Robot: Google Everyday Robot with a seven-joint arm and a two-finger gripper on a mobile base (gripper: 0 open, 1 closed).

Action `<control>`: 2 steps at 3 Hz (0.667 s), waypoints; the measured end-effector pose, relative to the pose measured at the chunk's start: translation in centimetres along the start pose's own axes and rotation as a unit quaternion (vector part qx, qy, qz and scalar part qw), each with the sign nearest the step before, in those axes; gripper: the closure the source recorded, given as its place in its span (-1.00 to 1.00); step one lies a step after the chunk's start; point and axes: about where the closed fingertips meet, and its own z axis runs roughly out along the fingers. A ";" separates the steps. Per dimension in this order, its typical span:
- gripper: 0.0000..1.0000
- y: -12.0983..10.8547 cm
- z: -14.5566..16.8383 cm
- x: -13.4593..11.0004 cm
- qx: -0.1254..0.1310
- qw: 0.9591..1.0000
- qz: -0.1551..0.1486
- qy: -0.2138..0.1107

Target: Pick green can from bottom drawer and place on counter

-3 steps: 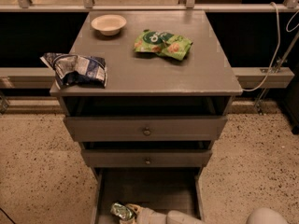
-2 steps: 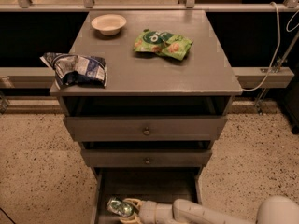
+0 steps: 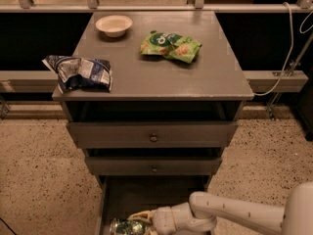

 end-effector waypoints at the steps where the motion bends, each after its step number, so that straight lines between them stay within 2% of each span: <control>1: 1.00 0.6 -0.4 -1.6 -0.021 1.000 -0.007 -0.017; 2: 1.00 0.7 -0.2 -1.2 -0.015 1.000 -0.007 -0.006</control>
Offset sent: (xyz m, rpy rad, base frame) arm 0.0214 -0.0266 0.0571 -0.1040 -0.1541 0.0418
